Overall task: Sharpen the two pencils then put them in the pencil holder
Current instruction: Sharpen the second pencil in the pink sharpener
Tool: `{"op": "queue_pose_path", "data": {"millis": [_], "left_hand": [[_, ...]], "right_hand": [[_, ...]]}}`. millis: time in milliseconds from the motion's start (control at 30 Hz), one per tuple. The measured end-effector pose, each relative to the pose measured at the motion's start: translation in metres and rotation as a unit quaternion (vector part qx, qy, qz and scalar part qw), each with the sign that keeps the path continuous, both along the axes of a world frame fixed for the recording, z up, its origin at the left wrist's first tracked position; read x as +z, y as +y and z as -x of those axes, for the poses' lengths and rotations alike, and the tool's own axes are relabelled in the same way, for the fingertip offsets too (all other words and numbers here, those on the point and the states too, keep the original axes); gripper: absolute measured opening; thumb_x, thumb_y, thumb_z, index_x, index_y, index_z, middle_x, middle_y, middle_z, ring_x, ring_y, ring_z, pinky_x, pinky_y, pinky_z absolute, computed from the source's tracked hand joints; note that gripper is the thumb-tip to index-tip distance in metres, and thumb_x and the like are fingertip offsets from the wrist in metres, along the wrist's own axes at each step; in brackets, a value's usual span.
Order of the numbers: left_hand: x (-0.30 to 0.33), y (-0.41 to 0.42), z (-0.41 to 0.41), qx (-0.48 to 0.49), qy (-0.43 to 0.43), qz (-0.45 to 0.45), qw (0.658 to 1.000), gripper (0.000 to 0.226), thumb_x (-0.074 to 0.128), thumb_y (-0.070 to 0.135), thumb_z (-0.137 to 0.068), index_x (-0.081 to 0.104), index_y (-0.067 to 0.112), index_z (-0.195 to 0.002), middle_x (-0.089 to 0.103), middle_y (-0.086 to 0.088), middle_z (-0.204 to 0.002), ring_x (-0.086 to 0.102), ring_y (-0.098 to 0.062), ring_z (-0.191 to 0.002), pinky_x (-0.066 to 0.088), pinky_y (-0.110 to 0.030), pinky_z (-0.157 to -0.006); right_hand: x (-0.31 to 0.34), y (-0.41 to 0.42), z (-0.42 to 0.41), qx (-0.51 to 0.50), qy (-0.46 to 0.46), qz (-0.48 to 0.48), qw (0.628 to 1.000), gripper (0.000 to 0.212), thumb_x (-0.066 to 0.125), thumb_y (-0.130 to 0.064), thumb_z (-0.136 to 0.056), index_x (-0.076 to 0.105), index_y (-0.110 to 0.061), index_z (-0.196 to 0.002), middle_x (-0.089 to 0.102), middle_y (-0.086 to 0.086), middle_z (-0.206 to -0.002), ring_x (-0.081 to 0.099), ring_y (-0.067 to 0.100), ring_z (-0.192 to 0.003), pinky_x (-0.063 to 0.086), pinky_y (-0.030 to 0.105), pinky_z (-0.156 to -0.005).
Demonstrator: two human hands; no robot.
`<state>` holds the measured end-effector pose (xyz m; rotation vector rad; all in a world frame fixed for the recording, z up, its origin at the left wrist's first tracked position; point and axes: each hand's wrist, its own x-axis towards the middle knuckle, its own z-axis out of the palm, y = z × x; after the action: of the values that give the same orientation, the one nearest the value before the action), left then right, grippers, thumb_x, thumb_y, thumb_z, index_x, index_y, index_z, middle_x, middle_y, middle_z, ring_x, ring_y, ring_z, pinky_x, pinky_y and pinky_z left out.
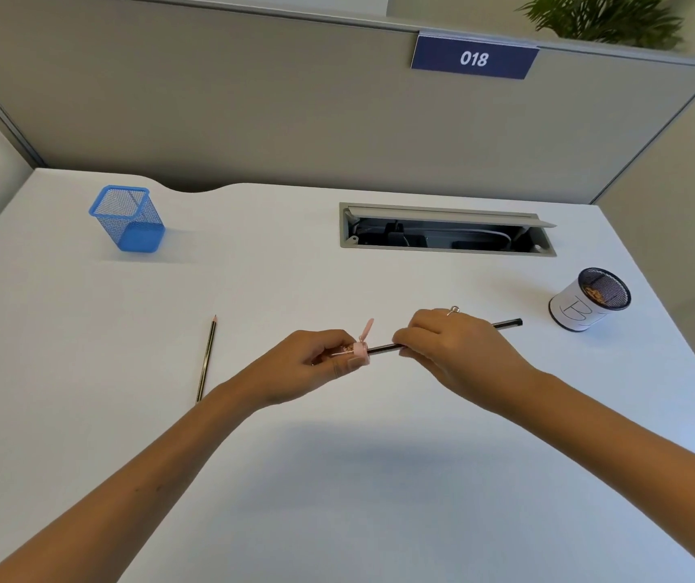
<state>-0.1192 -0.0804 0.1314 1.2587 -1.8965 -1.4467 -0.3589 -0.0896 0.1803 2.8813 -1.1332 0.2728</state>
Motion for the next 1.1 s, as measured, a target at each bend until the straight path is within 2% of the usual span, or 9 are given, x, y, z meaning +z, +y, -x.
{"op": "queue_pose_path", "data": {"millis": [100,200,300,467,567,667,867,1000,1100], "left_hand": [[0.002,0.0,-0.002,-0.007,0.028,-0.025,0.999,0.031,0.055,0.058,-0.088,0.071,0.033,-0.097,0.064,-0.006,-0.089,0.049,-0.01,-0.075,0.036,-0.029,-0.071],[0.004,0.0,-0.002,-0.019,0.046,-0.05,0.997,0.034,0.054,0.06,-0.087,0.071,0.031,-0.096,0.058,-0.005,-0.081,0.045,-0.012,-0.07,0.036,-0.03,-0.07],[0.001,0.002,0.002,0.002,0.003,0.003,1.0,0.031,0.054,0.054,-0.093,0.069,0.026,-0.093,0.056,0.001,-0.075,0.043,-0.009,-0.066,0.034,-0.027,-0.065],[-0.004,0.012,0.007,0.012,-0.122,0.251,0.96,0.022,0.047,0.048,-0.096,0.061,0.031,-0.093,0.058,0.014,-0.076,0.05,-0.008,-0.071,0.041,-0.022,-0.061],[-0.008,0.012,0.004,0.004,-0.174,0.36,0.917,0.03,0.045,0.047,-0.096,0.063,0.023,-0.098,0.061,0.013,-0.08,0.051,-0.011,-0.07,0.045,-0.028,-0.056],[-0.011,0.008,-0.001,-0.001,-0.183,0.397,0.899,0.034,0.047,0.047,-0.096,0.064,0.018,-0.099,0.061,0.01,-0.081,0.052,-0.016,-0.068,0.045,-0.03,-0.052],[-0.019,0.006,-0.02,0.029,-0.165,0.303,0.938,0.026,0.044,0.05,-0.097,0.06,0.029,-0.1,0.054,0.024,-0.08,0.047,-0.004,-0.075,0.043,-0.022,-0.064],[-0.017,0.009,-0.017,0.053,-0.084,0.199,0.975,0.012,0.052,0.039,-0.099,0.061,0.032,-0.096,0.061,0.022,-0.084,0.053,-0.007,-0.074,0.038,-0.015,-0.065],[-0.01,0.012,-0.012,0.08,-0.005,0.107,0.991,0.018,0.052,0.041,-0.098,0.066,0.03,-0.097,0.06,0.014,-0.078,0.046,-0.008,-0.065,0.036,-0.017,-0.061]], "right_hand": [[-0.002,-0.002,0.001,0.01,0.0,0.067,0.998,0.007,0.066,-0.013,-0.086,0.066,-0.011,-0.079,0.059,0.001,-0.066,0.049,0.024,-0.054,0.035,0.027,-0.05],[-0.002,0.0,0.0,0.02,-0.009,0.089,0.996,0.009,0.062,-0.011,-0.087,0.067,-0.011,-0.08,0.06,0.001,-0.067,0.049,0.024,-0.055,0.036,0.028,-0.051],[-0.004,0.001,-0.002,0.001,-0.01,0.052,0.999,0.017,0.054,-0.017,-0.09,0.066,-0.012,-0.08,0.06,0.0,-0.067,0.051,0.024,-0.055,0.037,0.027,-0.048],[0.002,-0.005,-0.001,-0.068,0.005,-0.142,0.987,0.028,0.045,-0.034,-0.095,0.067,-0.02,-0.088,0.055,-0.01,-0.07,0.053,0.017,-0.066,0.035,0.024,-0.053],[0.007,-0.008,-0.003,-0.121,-0.032,-0.291,0.949,0.021,0.051,-0.032,-0.096,0.067,-0.024,-0.084,0.06,-0.008,-0.068,0.05,0.01,-0.062,0.042,0.03,-0.059],[0.01,-0.009,-0.004,-0.165,-0.085,-0.409,0.894,0.029,0.05,-0.034,-0.097,0.064,-0.025,-0.072,0.056,-0.007,-0.057,0.043,0.004,-0.047,0.035,0.019,-0.052],[0.022,-0.014,0.011,-0.19,-0.089,-0.504,0.838,0.033,0.047,-0.035,-0.098,0.066,-0.018,-0.077,0.06,-0.005,-0.057,0.042,0.01,-0.048,0.036,0.021,-0.054],[0.021,-0.012,0.012,-0.188,-0.081,-0.487,0.849,0.03,0.043,-0.044,-0.098,0.065,-0.028,-0.086,0.062,-0.004,-0.061,0.046,0.009,-0.048,0.04,0.025,-0.059],[0.013,-0.006,0.013,-0.2,-0.039,-0.42,0.884,0.025,0.039,-0.05,-0.097,0.06,-0.04,-0.104,0.06,-0.008,-0.074,0.052,0.008,-0.064,0.04,0.025,-0.063]]}}
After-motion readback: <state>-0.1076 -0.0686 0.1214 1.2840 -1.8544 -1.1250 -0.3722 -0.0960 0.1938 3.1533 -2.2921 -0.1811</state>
